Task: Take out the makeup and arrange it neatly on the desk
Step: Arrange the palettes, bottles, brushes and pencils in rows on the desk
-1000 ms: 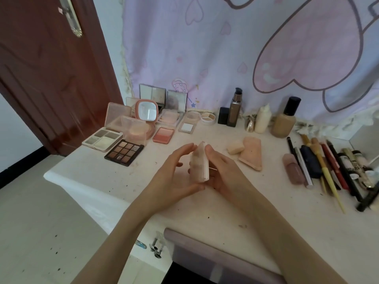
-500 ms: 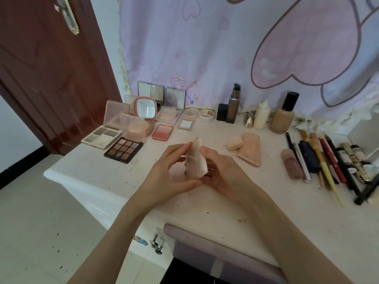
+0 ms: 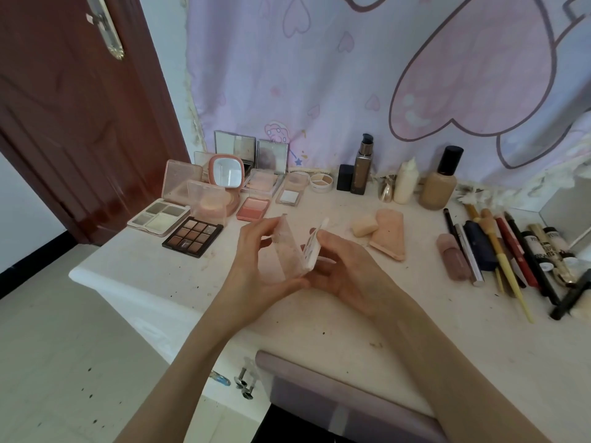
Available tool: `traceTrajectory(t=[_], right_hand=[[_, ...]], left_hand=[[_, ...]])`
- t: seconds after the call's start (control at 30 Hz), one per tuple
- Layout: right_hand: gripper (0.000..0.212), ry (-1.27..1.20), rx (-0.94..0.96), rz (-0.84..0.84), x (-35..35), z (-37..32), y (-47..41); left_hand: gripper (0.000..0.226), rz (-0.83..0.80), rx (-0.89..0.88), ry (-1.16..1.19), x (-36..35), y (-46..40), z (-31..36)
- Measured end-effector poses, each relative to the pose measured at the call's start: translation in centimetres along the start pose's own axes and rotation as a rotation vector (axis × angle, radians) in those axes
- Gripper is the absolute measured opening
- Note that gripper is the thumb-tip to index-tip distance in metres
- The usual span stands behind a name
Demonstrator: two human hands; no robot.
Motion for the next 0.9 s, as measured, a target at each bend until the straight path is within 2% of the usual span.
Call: traceTrajectory(t=[0.1, 0.2, 0.27, 0.37, 0.47, 0.57, 0.67, 0.8, 0.9], right_hand=[[0.009, -0.073, 0.065, 0.008, 0.0, -0.1, -0.1], [0.009, -0.033, 0.126, 0.044, -0.1, -0.2, -0.1], [0.03, -0.05, 0.172, 0.105, 0.1, -0.2, -0.2], [0.035, -0.018, 0.228, 0.223, 0.5, 0.0, -0.4], [0.046, 0.208, 0.224, 0.286, 0.6, 0.4, -0.4], [0.057, 0.407, 0.208, 0.232, 0.4, 1.1, -0.4], [0.078, 0.588, 0.174, 0.202, 0.1, 1.6, -0.5], [0.094, 0.877, 0.12, 0.153, -0.4, 1.9, -0.5], [0.094, 0.903, 0.046, 0.069, -0.5, 2.0, -0.4]], left_hand=[[0.084, 0.01, 0.044, 0.092, 0.1, 0.1, 0.0], [0.072, 0.005, 0.07, 0.21, 0.2, 0.2, 0.6], [0.062, 0.037, 0.098, 0.302, 0.4, 0.2, 0.8], [0.059, 0.121, 0.19, 0.389, 0.6, 0.2, 0.6], [0.051, 0.155, 0.246, 0.504, 0.5, 0.3, 0.5], [0.052, 0.178, 0.317, 0.525, 1.0, 0.6, 0.2], [0.049, 0.211, 0.357, 0.551, 2.1, 0.2, -0.3], [0.032, 0.273, 0.419, 0.386, 4.2, -1.0, -1.1], [0.029, 0.295, 0.45, 0.281, 5.9, -1.6, -1.8]])
Point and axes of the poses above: each hand's wrist, its own y-axis away from the middle knuckle, its own x-axis out of the back of the hand, z = x × y, the point moved 2 cm from there along -y, towards the middle knuckle, and after that the axes turned 13 degrees about -z, right-handed, at the moved point
